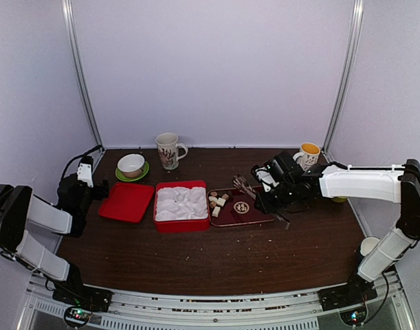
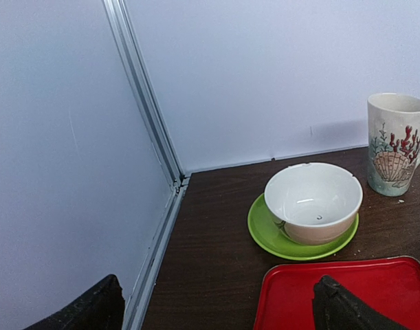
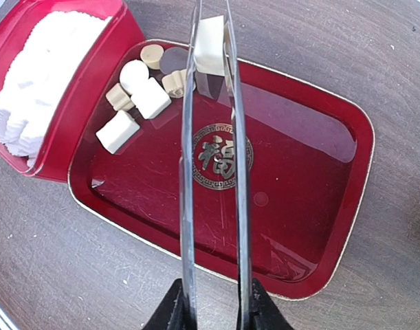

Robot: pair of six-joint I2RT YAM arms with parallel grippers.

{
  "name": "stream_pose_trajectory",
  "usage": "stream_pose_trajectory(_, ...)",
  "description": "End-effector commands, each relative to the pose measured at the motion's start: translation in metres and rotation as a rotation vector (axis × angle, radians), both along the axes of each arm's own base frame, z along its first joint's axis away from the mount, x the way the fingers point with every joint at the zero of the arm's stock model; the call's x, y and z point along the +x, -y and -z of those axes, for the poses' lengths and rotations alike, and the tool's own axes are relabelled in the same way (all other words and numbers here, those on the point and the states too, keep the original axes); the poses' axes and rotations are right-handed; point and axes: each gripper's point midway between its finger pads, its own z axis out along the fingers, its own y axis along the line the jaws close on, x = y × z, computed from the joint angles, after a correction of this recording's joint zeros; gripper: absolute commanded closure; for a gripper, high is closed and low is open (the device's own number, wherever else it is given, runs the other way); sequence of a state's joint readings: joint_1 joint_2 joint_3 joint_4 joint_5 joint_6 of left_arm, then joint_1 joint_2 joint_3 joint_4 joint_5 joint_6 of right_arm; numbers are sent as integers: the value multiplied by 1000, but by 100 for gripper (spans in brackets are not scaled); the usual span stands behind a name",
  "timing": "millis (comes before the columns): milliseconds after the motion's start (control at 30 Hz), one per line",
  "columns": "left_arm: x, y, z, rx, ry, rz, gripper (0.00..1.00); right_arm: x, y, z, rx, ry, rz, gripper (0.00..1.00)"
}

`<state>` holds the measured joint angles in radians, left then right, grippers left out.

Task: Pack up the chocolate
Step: Pick up the fake chocolate from the plate, then place the fake chocolate in the empty pocket of the box.

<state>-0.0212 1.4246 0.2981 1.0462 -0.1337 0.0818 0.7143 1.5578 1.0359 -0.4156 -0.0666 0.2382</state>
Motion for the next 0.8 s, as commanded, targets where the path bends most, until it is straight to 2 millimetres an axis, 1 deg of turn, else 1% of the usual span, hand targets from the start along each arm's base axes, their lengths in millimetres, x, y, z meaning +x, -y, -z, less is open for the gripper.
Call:
stream_pose_trajectory(0,-1,-1,-10,12,42,3,2,-2,-6,-11,36,33,-21,73)
stream_pose_trajectory(267,-1,-1,-10,12,42,4,2,-4,-9,-18,57,50,-37,73)
stream_pose_trajectory(433,-1,-1,-10,12,42,5,2,-8,-15,-22,84,55,-68,73)
stream_pose_trajectory(567,-1,-1,-10,12,42,4,2,-15,-27,-27,126,55,-120,73)
stream_pose_trajectory(767,-1,-1,-10,12,42,4,2,-22,-60,-36,180,44,-202,73)
